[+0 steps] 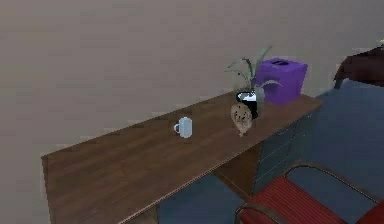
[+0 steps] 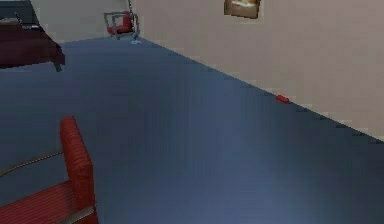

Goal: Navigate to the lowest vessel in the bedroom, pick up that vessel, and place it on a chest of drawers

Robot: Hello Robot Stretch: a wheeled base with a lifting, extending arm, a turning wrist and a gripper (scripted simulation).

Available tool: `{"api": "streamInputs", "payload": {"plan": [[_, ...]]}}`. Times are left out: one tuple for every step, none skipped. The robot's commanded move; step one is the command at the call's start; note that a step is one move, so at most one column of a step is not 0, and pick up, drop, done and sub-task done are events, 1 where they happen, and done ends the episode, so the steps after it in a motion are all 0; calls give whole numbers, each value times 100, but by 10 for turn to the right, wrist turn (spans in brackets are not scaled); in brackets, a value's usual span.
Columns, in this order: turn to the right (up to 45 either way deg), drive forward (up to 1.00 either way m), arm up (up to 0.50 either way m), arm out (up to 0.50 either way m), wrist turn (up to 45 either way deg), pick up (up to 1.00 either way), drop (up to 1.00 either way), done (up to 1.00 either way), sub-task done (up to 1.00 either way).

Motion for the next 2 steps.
{"api": "streamInputs", "payload": {"plan": [[60,0,0,0,0,0,0,0,0],[0,40,0,0,0,0,0,0,0]]}}
